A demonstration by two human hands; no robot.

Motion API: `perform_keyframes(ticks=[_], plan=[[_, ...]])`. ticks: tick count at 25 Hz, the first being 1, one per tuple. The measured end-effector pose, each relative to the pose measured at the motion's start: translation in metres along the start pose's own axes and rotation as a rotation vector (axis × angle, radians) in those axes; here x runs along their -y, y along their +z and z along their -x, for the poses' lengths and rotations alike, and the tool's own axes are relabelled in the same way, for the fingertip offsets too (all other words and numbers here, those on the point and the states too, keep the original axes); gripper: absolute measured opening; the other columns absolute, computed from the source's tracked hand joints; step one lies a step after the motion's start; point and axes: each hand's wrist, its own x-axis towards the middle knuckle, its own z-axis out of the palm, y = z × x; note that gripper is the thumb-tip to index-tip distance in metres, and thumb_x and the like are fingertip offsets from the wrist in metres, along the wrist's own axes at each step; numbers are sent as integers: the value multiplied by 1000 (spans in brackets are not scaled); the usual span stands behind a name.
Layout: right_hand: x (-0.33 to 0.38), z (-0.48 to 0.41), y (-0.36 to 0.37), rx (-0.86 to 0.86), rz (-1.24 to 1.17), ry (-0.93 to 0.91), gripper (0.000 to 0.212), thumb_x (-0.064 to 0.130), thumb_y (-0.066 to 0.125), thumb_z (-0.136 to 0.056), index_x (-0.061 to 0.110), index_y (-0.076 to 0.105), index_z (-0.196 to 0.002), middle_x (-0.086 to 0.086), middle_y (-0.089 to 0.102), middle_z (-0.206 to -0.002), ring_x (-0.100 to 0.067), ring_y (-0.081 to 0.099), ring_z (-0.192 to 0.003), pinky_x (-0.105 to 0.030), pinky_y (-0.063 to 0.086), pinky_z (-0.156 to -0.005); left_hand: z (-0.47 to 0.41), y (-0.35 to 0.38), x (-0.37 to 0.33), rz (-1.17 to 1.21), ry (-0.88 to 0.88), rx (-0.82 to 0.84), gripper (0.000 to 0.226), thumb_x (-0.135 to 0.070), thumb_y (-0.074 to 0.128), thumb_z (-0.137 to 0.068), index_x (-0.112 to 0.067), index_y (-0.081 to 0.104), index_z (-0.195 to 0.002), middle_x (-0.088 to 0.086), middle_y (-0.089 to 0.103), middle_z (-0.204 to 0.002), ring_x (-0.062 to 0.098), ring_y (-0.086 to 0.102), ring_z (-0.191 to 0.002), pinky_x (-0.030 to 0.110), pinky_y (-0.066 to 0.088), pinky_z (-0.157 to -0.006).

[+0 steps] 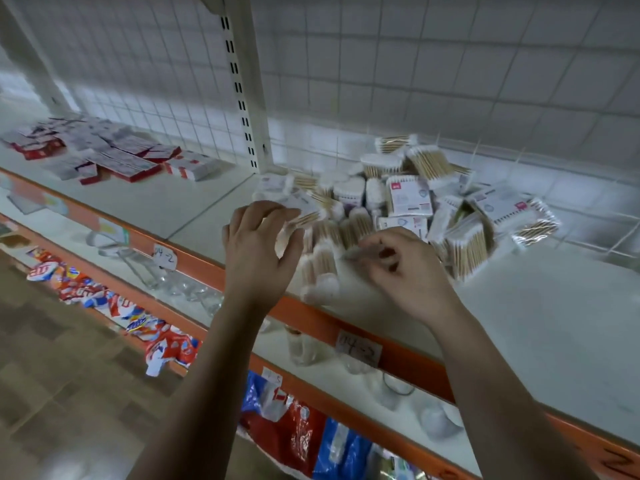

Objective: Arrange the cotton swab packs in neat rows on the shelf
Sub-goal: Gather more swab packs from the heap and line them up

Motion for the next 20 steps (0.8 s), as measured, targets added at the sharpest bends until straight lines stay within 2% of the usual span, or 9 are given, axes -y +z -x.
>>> perform_keyframes(ticks=[4,7,12,14,16,20], plan=[[4,5,18,-12,-5,39,18,20,64,-85,21,68,-102,6,61,-106,2,55,-96,-6,40,-79,-11,4,22,38,32,11,25,-33,53,-88,-22,68,-104,-1,61,-113,25,54,-108,28,30,-87],[11,9,29,-6,1,26,18,26,64,-88,25,68,-105,6,60,-107,0,55,-97,-10,43,-80,-21,7,29,90,32,40,29,-34,50,-90,-21,68,-109,1,59,-119,26,52,-113,29,29,-90],[20,12,46,93,-11,33,32,39,68,-84,34,63,-116,13,53,-118,4,50,-109,-8,37,-93,-33,15,35,138,59,95,38,-40,48,-88,-19,66,-113,6,57,-122,29,53,-115,48,43,-94],[22,12,51,129,-19,45,37,40,71,-80,35,62,-116,14,51,-119,4,49,-110,-10,37,-96,-34,17,36,162,28,128,42,-45,48,-85,-20,65,-114,5,55,-125,28,52,-117,50,44,-94],[24,12,53,130,-22,55,39,39,75,-76,37,60,-112,16,51,-118,4,49,-110,-12,38,-95,-34,18,37,207,14,151,45,-49,50,-83,-20,65,-114,6,53,-128,27,51,-119,47,45,-97],[28,8,54,112,-35,111,48,39,82,-67,32,57,-108,13,49,-120,3,47,-110,-5,34,-89,-35,16,38,254,-15,225,48,-51,67,-77,-19,65,-114,6,46,-133,22,46,-122,33,39,-102]])
